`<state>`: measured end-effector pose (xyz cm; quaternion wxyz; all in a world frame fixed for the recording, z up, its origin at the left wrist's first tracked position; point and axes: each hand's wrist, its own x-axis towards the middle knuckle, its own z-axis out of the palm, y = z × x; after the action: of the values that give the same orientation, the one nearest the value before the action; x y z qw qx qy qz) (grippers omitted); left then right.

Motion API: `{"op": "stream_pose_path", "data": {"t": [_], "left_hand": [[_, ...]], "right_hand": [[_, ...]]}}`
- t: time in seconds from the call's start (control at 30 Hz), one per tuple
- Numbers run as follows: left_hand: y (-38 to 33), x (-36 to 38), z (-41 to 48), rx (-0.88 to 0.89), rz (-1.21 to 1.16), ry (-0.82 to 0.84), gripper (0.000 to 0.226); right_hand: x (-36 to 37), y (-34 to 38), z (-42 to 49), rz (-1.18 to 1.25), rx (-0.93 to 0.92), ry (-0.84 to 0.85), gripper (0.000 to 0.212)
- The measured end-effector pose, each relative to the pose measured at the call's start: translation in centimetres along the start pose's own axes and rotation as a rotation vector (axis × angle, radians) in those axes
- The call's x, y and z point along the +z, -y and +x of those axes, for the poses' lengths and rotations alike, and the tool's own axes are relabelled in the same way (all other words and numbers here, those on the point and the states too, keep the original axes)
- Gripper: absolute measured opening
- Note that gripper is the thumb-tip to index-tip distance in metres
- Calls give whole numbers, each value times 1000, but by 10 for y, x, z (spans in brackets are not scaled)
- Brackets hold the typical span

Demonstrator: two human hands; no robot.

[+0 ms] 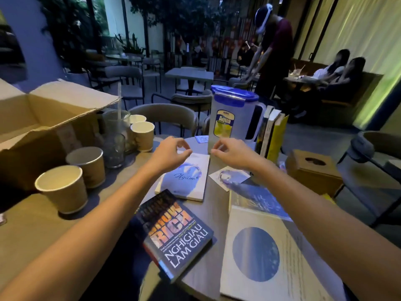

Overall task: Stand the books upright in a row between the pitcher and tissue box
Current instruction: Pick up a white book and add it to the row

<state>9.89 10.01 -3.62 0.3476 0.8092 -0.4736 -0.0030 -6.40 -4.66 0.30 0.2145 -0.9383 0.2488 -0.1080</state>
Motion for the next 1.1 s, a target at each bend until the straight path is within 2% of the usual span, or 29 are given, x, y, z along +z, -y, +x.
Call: {"op": "stream_pose_path", "data": {"t": [0.13,0.3,0.47,0.5,0.57,0.67,0.73,0.8,0.93,1.1], "left_hand": [[30,14,-4,-114,36,53,17],[49,31,-1,-247,16,79,35],[45,33,11,-378,-59,33,46],[44,33,13,-397,-100,34,41],[45,32,16,-470,-246,41,13],[46,31,20,-570,-450,74,7],[41,27,23,-577,-588,75,16],[29,20,25,-531,-672,44,27],[0,-1,22,-263,-719,-37,22],[-38,-30,16,17,-694,-99,21]], "right_hand": [[33,-5,16,-71,48,87,37],[62,-9,27,-88,103,153,46],[78,-7,32,-16,120,96,52],[79,-6,34,-9,124,90,53],[78,-6,36,7,138,87,53],[72,-10,38,95,199,74,58],[65,-12,39,187,239,39,61],[55,-12,39,275,251,-28,57],[25,-5,41,395,190,-166,53],[-30,2,36,355,42,-347,19]]}}
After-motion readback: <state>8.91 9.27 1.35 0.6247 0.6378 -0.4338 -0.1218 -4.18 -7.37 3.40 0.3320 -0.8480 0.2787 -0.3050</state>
